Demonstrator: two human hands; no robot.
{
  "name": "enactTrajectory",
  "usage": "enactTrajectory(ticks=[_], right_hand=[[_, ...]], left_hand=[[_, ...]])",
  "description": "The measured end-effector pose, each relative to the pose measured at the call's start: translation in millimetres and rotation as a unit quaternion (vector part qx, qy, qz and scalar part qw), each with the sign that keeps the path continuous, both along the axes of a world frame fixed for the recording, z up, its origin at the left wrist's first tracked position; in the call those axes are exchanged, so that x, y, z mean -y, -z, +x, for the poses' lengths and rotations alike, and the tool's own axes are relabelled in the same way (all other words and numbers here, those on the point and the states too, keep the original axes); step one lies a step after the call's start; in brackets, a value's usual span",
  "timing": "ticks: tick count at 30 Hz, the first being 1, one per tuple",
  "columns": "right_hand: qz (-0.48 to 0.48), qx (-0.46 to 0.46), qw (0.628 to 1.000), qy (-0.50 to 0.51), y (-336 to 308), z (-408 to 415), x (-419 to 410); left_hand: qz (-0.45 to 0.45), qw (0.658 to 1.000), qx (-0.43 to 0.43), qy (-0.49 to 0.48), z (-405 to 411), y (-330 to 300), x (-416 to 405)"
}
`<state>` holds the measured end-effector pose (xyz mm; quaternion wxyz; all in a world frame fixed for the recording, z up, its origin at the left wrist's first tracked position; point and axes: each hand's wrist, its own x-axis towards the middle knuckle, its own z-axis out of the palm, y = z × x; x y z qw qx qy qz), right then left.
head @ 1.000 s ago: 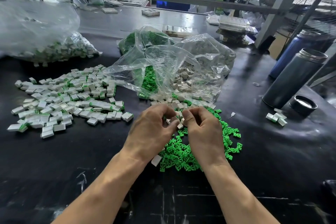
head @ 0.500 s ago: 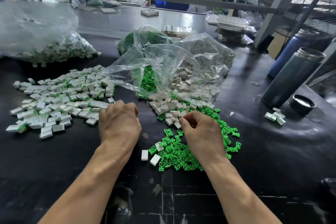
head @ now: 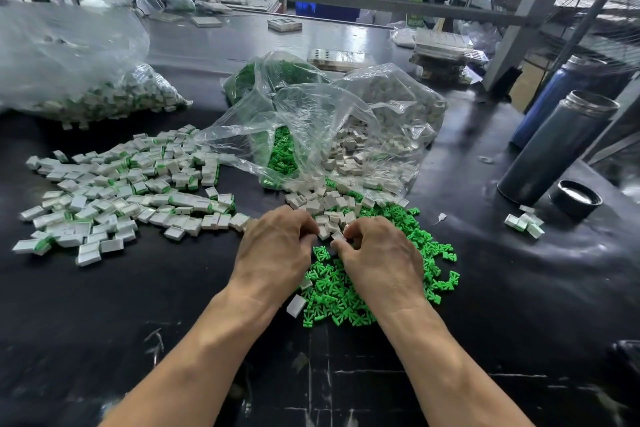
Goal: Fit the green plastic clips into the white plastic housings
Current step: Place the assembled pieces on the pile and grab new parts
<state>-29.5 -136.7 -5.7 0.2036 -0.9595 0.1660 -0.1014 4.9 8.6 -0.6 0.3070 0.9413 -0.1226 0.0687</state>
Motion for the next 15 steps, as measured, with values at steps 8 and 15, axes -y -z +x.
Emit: enactTrajectory(ticks=[8, 15], right_hand=[[0.069, 0.081, 0.994, -0.029, -0.4, -1.3, -2.0], [0.312, 0.16, 0.932, -0.088, -0.6, -6.6, -6.1]], left_hand=[[-0.117, 0.992, -0.052, 0.013, 0.9, 2.3, -0.7], [-0.442, 0.878, -0.174, 0.064, 2.3, -5.0, -2.7]])
